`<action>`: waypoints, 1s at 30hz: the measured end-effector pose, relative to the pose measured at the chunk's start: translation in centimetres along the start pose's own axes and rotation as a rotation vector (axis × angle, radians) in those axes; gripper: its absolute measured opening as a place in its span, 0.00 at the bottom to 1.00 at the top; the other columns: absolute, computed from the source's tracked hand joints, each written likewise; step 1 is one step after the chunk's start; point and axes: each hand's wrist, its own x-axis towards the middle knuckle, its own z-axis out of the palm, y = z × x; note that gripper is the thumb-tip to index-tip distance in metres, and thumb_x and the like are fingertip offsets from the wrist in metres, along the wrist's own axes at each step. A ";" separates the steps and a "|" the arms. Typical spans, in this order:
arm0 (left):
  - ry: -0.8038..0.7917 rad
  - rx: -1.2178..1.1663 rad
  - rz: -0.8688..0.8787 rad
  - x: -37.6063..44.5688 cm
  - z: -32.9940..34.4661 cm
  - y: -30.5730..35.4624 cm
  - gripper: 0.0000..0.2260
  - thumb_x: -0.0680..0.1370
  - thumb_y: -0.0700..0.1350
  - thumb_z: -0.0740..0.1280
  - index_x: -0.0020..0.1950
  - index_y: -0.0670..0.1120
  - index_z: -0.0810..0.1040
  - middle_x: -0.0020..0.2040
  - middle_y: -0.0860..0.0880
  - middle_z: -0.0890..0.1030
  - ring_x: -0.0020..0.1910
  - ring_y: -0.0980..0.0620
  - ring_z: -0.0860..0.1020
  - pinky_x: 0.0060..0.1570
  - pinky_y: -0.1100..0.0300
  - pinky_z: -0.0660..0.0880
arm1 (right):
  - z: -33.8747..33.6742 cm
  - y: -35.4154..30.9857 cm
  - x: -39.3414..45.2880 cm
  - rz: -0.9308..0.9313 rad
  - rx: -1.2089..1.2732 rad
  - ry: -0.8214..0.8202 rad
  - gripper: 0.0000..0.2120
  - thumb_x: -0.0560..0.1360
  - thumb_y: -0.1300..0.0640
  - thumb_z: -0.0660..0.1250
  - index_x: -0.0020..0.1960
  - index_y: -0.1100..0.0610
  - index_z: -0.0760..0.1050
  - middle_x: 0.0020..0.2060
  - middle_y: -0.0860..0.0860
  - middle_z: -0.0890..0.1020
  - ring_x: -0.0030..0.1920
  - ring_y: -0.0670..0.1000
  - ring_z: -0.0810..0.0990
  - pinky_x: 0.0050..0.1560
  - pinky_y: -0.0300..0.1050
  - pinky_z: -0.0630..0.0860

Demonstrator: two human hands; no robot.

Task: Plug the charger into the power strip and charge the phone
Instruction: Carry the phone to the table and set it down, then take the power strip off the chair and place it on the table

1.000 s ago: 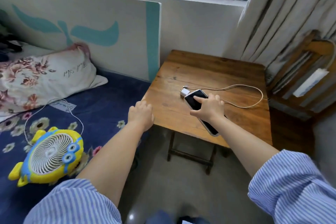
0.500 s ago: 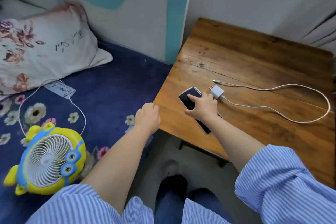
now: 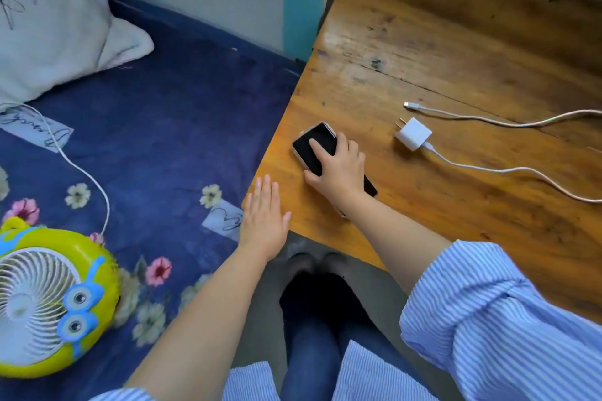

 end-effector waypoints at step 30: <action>0.324 0.427 0.682 -6.2 -12.7 37.1 0.20 0.77 0.47 0.59 0.66 0.40 0.63 0.74 0.41 0.60 0.74 0.45 0.53 0.68 0.49 0.60 | -25.5 30.5 -22.6 0.361 0.038 0.437 0.16 0.77 0.56 0.59 0.63 0.59 0.71 0.64 0.58 0.73 0.68 0.58 0.63 0.66 0.55 0.63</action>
